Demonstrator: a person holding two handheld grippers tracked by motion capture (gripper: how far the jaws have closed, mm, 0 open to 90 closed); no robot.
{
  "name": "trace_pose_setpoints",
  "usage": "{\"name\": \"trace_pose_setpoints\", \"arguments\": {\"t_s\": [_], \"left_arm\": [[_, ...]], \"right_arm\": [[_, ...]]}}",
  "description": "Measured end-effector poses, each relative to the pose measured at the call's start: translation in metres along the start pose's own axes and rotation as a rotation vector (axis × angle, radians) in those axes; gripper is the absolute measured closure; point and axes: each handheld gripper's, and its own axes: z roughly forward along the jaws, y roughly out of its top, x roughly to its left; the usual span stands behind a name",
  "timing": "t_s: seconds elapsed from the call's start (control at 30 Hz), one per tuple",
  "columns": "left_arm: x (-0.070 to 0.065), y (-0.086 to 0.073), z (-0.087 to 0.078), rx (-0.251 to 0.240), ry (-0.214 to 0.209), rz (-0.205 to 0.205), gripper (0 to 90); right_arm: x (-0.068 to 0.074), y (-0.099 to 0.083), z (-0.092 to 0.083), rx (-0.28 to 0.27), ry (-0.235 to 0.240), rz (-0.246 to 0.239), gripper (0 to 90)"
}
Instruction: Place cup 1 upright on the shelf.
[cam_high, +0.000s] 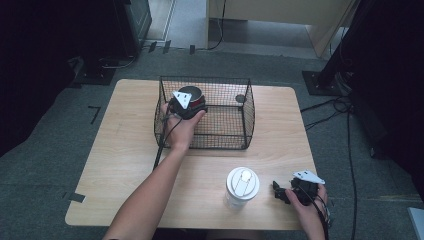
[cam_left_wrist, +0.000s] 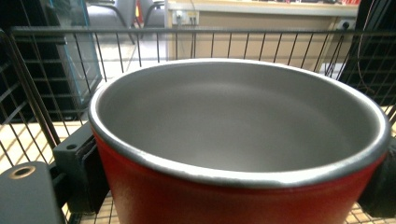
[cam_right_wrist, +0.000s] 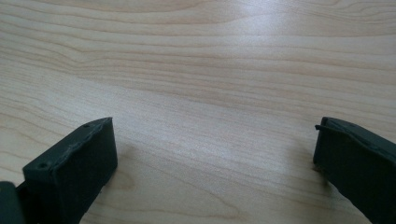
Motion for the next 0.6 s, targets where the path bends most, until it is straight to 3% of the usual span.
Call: {"name": "trace_pose_setpoints", "arguments": {"t_s": [0.03, 0.07, 0.1, 0.6], "left_arm": [[0.0, 0.0, 0.0, 0.0, 0.0, 0.0, 7.8], [0.0001, -0.0035, 0.0022, 0.033, 0.028, 0.039, 7.8], [-0.0001, -0.0045, 0.0028, 0.039, 0.032, 0.048, 7.8], [0.0031, -0.0007, -0.0017, 0.088, 0.016, 0.0, 7.2]], "right_arm": [[0.0, 0.0, 0.0, 0.0, 0.0, 0.0, 0.0], [0.0, 0.0, 0.0, 0.0, 0.0, 0.0, 0.0], [0.0001, 0.0, 0.0, 0.0, 0.0, 0.0, 0.0], [0.0001, 0.0, 0.0, 0.0, 0.0, 0.0, 0.0]]}}
